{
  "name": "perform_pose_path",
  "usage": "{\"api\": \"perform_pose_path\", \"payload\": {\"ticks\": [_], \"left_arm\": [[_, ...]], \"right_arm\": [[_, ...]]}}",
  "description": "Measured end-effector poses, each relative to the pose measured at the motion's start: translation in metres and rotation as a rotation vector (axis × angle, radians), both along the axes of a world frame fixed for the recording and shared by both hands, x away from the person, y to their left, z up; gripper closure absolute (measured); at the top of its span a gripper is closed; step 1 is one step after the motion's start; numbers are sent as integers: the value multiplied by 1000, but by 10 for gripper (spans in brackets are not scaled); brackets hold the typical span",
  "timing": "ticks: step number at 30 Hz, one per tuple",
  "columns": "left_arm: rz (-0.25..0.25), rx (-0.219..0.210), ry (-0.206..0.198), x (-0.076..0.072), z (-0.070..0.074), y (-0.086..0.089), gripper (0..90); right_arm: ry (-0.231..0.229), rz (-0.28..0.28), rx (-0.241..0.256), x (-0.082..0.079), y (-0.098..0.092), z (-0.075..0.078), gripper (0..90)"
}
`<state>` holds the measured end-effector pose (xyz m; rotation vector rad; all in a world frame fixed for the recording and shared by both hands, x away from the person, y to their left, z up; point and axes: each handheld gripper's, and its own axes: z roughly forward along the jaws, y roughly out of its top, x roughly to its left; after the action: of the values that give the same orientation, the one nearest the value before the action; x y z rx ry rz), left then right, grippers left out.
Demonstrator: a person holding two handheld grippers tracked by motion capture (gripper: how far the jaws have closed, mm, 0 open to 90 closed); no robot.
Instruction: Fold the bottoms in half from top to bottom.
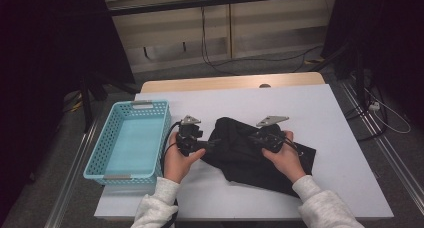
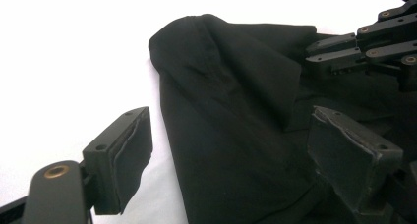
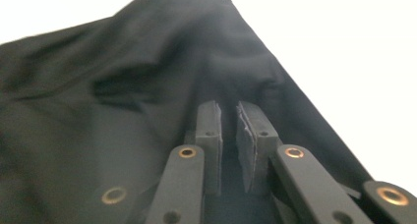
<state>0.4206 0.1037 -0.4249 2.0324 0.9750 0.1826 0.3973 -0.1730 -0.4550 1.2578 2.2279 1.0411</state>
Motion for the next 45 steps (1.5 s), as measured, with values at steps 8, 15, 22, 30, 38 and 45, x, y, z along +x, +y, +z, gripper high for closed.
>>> {"api": "perform_pose_path", "payload": {"ticks": [8, 15, 22, 30, 38, 45], "left_arm": [[4, 19, -9, 0, 0, 1, 175], [2, 6, -2, 0, 0, 1, 173], [6, 13, 2, 1, -2, 3, 173], [2, 19, -4, 1, -2, 2, 173], [4, 20, -1, 2, -2, 2, 173], [7, 28, -9, 2, -1, 4, 173]], "right_arm": [[-19, 113, 1, -15, 14, 9, 567], [3, 171, -3, -15, 35, 0, 398], [-7, 138, -27, -9, 29, 0, 740], [29, 10, 70, -1, 3, 2, 814], [14, -51, 65, -6, -18, 7, 675], [21, -1, 71, -25, -22, 7, 552]]}}
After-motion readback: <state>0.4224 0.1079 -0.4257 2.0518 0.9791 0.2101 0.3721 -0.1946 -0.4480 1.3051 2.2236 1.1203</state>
